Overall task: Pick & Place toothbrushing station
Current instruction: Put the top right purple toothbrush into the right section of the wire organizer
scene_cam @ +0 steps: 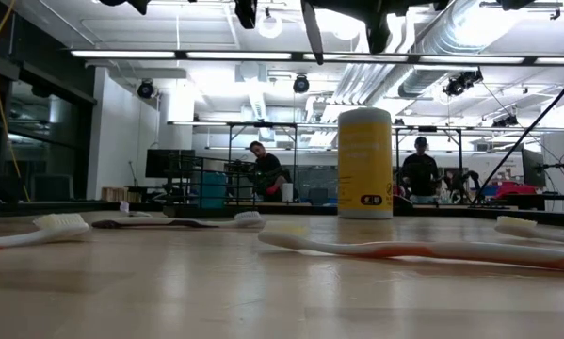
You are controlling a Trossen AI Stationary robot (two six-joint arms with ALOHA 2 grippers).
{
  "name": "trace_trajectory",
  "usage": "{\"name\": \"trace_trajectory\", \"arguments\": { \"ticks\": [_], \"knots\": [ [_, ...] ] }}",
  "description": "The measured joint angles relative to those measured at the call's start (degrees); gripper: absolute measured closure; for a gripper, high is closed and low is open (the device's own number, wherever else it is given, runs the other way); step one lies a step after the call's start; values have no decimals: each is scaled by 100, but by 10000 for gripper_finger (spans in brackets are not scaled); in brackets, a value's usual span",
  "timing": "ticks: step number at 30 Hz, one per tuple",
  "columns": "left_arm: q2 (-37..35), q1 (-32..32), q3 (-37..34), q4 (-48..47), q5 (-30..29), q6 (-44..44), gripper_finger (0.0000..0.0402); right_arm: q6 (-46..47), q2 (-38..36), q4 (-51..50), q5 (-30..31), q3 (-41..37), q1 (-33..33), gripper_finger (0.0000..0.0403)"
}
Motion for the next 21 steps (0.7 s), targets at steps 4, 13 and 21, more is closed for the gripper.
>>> {"name": "trace_trajectory", "arguments": {
  "ticks": [4, 13, 21],
  "knots": [
    [2, 0, 0, 4, 0, 15, 394, -2, -1, 4, -11, 0, 2, 399],
    [2, -50, -2, 10, -18, 35, 397, -7, 0, 8, -35, 0, 4, 399],
    [-4, -51, 0, -62, -273, 35, 398, -358, -2, 143, 92, -4, 3, 381]
  ]
}}
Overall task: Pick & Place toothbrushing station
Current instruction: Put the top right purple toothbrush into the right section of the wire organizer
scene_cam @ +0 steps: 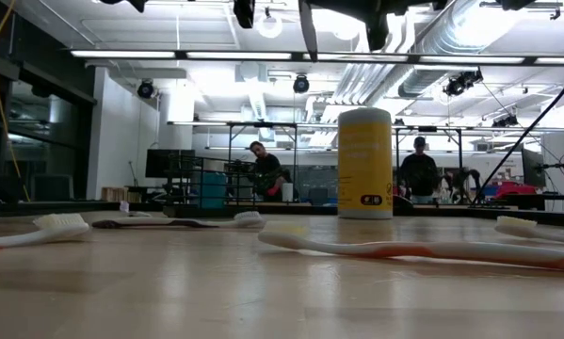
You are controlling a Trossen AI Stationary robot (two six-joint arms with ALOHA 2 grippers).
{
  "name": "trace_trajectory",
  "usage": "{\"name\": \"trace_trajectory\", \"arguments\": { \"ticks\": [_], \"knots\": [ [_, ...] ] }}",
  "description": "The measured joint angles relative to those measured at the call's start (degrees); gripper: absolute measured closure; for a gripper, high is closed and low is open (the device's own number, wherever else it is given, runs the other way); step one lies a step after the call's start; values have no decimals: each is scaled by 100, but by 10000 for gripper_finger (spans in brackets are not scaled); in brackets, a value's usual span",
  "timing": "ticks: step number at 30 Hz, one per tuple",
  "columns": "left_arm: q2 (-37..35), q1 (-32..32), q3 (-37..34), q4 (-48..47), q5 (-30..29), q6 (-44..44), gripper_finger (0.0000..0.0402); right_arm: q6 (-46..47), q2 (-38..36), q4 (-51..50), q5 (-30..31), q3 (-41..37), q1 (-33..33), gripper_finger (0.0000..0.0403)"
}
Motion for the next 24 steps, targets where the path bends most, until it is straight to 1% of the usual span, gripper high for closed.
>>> {"name": "trace_trajectory", "arguments": {
  "ticks": [5, 10, 14, 16, 18, 24],
  "knots": [
    [13, 4, -7, -124, -168, 13, 398, -73, -102, 31, 364, 15, 1, 333],
    [9, 5, -7, -319, -437, 85, 398, -167, -240, -112, 365, 13, 1, 278],
    [-72, 30, -5, -475, -924, 308, 398, -123, -304, -291, 348, 11, 35, 248],
    [-144, 118, -5, -634, -1095, 350, 398, -86, -303, -406, 365, 11, 94, 239],
    [-240, 250, -5, -803, -1131, 335, 398, 65, -302, -478, 358, 9, 169, 234],
    [-489, 925, -3, -1142, -1140, 168, 399, 386, -300, -791, 366, 2, 396, 238]
  ]
}}
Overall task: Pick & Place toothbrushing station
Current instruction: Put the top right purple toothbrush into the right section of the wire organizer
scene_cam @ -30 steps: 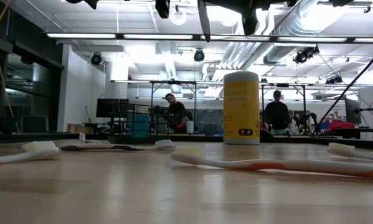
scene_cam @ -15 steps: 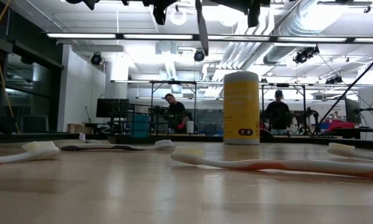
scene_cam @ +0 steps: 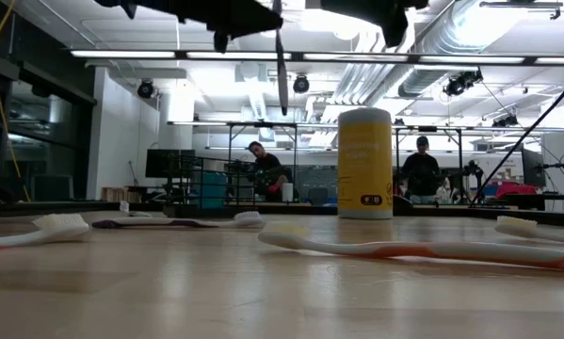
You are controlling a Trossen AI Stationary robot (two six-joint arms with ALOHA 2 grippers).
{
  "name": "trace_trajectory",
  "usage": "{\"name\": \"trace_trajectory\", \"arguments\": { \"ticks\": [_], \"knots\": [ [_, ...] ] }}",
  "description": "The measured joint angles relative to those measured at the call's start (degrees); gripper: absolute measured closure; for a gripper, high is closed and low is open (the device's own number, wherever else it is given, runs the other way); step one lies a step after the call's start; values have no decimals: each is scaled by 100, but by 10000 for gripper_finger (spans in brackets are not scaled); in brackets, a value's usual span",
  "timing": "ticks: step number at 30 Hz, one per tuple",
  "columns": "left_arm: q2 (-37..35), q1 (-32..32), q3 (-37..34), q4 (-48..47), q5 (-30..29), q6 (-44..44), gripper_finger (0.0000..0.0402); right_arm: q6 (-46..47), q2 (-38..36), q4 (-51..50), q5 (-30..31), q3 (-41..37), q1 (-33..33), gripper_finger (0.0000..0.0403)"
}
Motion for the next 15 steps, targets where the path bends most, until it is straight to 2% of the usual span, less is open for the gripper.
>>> {"name": "trace_trajectory", "arguments": {
  "ticks": [9, 15],
  "knots": [
    [-16, 1520, 0, -116, 225, -380, 399, 70, 0, 3, -3, 2, 303, 238],
    [-16, 2316, 0, -256, 258, -457, 399, 70, 0, 5, -5, 2, 390, 237]
  ]
}}
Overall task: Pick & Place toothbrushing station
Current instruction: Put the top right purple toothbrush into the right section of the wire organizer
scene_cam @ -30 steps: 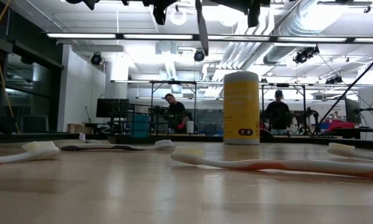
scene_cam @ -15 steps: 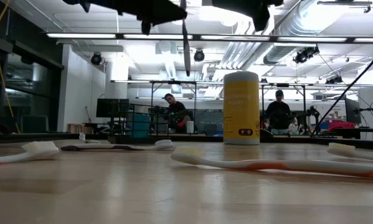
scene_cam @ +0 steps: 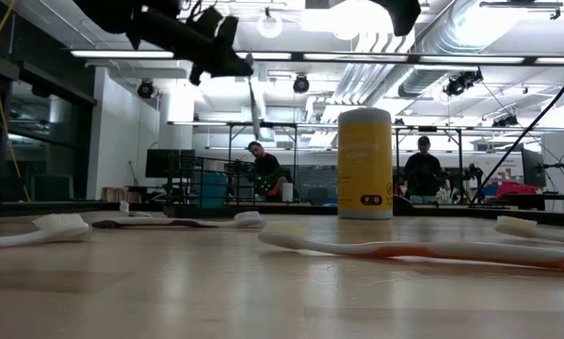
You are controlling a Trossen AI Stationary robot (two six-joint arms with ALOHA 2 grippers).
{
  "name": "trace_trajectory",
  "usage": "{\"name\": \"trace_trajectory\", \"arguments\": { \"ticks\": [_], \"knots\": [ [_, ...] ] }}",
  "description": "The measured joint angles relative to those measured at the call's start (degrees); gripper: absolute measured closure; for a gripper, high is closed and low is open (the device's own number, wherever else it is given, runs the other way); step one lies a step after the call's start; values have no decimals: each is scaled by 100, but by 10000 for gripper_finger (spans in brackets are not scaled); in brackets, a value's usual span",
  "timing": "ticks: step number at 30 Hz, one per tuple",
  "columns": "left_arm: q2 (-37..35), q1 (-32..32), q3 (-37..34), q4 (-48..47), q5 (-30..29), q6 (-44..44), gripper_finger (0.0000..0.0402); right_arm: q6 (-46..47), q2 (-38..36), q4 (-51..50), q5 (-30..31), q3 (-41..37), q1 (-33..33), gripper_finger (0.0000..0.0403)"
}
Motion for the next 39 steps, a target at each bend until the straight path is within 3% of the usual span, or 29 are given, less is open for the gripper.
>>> {"name": "trace_trajectory", "arguments": {
  "ticks": [11, 23, 29, 39],
  "knots": [
    [265, 827, 0, -129, 1, -187, 399, 0, 2, -2, 2, 0, -9, 237],
    [616, 808, 0, -240, -78, -155, 399, 22, 4, -2, 2, 0, -9, 237],
    [627, 648, -87, -631, -587, 11, 399, 22, 4, -2, 2, 0, -9, 237],
    [632, 75, -953, 697, -1121, 285, 399, 22, 7, -2, 2, 0, -9, 237]
  ]
}}
